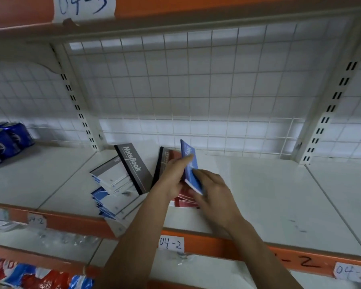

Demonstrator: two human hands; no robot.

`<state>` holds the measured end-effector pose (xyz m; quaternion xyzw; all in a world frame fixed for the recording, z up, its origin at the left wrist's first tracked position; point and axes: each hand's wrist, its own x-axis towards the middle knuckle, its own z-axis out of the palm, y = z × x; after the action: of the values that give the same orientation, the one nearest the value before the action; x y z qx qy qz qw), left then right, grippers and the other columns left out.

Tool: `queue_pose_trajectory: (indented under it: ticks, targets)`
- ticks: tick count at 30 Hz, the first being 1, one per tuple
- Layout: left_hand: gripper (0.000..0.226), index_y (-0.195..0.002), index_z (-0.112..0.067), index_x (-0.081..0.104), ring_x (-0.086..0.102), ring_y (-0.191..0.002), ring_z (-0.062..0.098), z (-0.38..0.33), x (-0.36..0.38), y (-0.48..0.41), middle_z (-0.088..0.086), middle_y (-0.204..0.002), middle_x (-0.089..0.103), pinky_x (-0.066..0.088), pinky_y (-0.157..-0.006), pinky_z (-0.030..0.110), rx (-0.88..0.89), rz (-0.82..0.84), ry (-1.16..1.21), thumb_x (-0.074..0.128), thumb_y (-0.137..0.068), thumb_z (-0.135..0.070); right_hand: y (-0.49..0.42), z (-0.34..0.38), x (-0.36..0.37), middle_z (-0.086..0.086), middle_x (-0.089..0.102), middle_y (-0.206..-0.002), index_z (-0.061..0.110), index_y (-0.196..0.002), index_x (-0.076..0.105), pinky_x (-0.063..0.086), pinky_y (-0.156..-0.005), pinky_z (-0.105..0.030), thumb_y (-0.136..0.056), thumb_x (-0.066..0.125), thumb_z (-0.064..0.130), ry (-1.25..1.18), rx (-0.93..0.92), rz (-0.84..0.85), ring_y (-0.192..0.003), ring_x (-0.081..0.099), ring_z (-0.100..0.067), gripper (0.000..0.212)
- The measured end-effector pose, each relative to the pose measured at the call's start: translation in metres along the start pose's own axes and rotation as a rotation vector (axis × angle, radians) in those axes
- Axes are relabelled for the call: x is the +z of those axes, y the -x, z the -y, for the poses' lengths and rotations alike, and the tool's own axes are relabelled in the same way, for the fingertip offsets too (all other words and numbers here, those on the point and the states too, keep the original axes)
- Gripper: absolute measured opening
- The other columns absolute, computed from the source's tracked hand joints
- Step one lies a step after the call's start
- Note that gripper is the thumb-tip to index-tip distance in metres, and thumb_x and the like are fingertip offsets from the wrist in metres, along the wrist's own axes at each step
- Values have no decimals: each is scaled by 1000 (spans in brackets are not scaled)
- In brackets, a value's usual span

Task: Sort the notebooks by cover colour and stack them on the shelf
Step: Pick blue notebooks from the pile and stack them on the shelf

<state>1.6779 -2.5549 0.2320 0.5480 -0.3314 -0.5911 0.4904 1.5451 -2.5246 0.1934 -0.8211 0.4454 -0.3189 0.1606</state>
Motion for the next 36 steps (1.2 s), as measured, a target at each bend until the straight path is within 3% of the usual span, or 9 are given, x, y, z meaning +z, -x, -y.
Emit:
queue_pose_trajectory:
  ticks: [2,5,9,12,19,27,30,34,36]
  targets:
    - [35,-127,-8,53,64,-88,26,3,-2,-2,13,-106,65,54,-71,36,62,12,-79,56,-93,-10,2,-10,-11,6,41,-143,22,-139,42,26,-105,-15,-77,50,58,-124,43,134,-130,35,-6,72]
    - [38,-128,-19,52,65,-99,21,8,-4,-1,2,-115,66,54,-81,37,254,78,-60,53,-94,-3,0,-29,-30,2,39,-144,18,-139,40,25,-110,-20,-83,64,45,-279,266,-229,-132,35,-9,67]
    - [26,-113,-28,57,66,-98,10,16,14,8,-7,-110,69,55,-83,31,454,132,-28,53,-95,-10,-5,-40,-53,-1,69,-98,17,-132,43,49,-76,-17,-89,60,25,-481,375,-343,-83,65,-14,46]
    - [20,-109,-31,59,63,-105,16,24,31,7,1,-114,66,52,-91,35,588,113,-180,56,-92,-21,4,-44,-68,15,65,-88,19,-108,54,48,-73,-15,-88,62,16,-409,377,-475,-79,65,-5,21]
    - [20,-101,-31,50,55,-79,-14,60,60,7,-11,-96,59,42,-73,5,541,115,-339,46,-98,-11,33,-65,-52,7,63,-98,14,-113,50,51,-80,-33,-82,64,10,-496,594,-488,-86,63,-10,34]
    - [11,-106,-11,45,51,-72,11,64,81,9,0,-90,56,38,-64,27,513,50,-401,40,-100,-18,49,-62,-54,-5,64,-82,6,-94,55,49,-71,-34,-90,51,0,-587,634,-625,-74,60,-14,9]
    - [12,-110,-12,43,52,-75,7,64,101,22,-2,-95,56,38,-69,27,539,85,-399,41,-99,-14,66,-64,-74,-8,69,-97,8,-104,56,53,-81,-39,-91,51,4,-565,638,-655,-89,66,-22,15]
    - [18,-114,-18,46,54,-83,1,73,146,46,-12,-97,55,41,-68,11,591,130,-421,39,-99,-10,105,-75,-118,-6,65,-101,9,-109,52,50,-72,-24,-92,51,5,-525,661,-720,-90,64,-16,17]
    - [17,-109,-16,54,56,-85,12,82,175,58,-4,-99,61,44,-74,23,591,143,-397,43,-97,-15,129,-84,-144,-8,63,-101,11,-109,47,50,-75,-28,-92,53,7,-496,678,-767,-90,62,-18,18]
